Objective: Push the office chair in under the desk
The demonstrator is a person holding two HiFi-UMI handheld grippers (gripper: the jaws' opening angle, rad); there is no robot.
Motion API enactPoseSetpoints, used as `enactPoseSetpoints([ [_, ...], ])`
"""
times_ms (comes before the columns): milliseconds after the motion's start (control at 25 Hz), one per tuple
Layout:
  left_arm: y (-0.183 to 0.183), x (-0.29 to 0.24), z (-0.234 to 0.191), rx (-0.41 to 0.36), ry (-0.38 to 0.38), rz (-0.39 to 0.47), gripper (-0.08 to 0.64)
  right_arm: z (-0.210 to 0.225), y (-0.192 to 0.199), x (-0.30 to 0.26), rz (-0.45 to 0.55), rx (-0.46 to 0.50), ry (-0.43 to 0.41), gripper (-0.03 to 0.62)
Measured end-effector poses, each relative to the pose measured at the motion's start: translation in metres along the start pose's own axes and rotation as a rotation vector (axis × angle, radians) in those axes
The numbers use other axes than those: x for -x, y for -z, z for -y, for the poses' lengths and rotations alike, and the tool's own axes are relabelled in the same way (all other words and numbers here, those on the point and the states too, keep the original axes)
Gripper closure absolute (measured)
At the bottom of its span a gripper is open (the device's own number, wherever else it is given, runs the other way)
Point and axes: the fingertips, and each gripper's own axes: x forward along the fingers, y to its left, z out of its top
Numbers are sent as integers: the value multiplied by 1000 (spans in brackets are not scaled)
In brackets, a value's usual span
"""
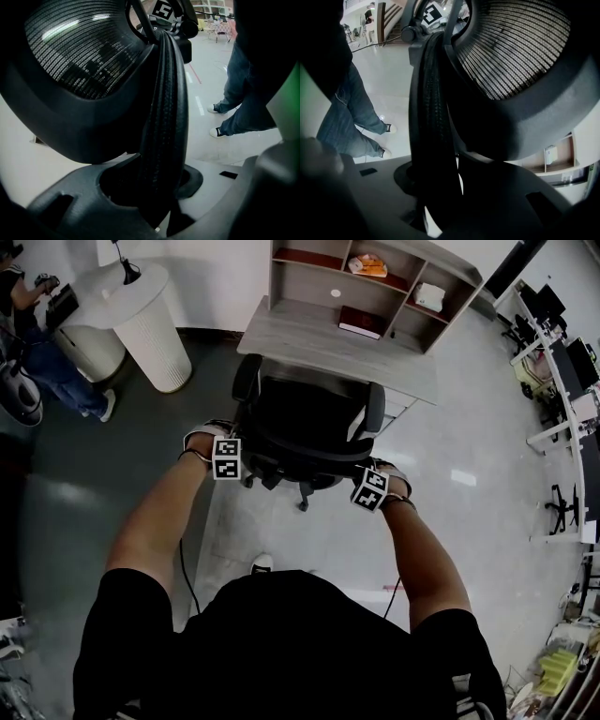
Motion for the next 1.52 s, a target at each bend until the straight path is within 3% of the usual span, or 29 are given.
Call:
enactPoseSetpoints([
  [680, 1, 2, 5, 22, -8, 11, 422, -3, -2, 1, -4, -2, 9, 426],
  [1080, 3, 10, -2, 184, -72, 48, 311, 0, -4, 22, 24, -45, 91, 393],
  [1240, 13, 24, -3, 238, -74, 36, 308, 0, -3, 42, 47, -69, 123, 390],
  [1440, 31, 54, -1, 372, -115, 68, 307, -1, 3, 70, 104, -178, 179, 398],
  [1520, 30, 73, -1, 440, -137, 104, 313, -1, 4, 86, 148, -248, 202, 438],
])
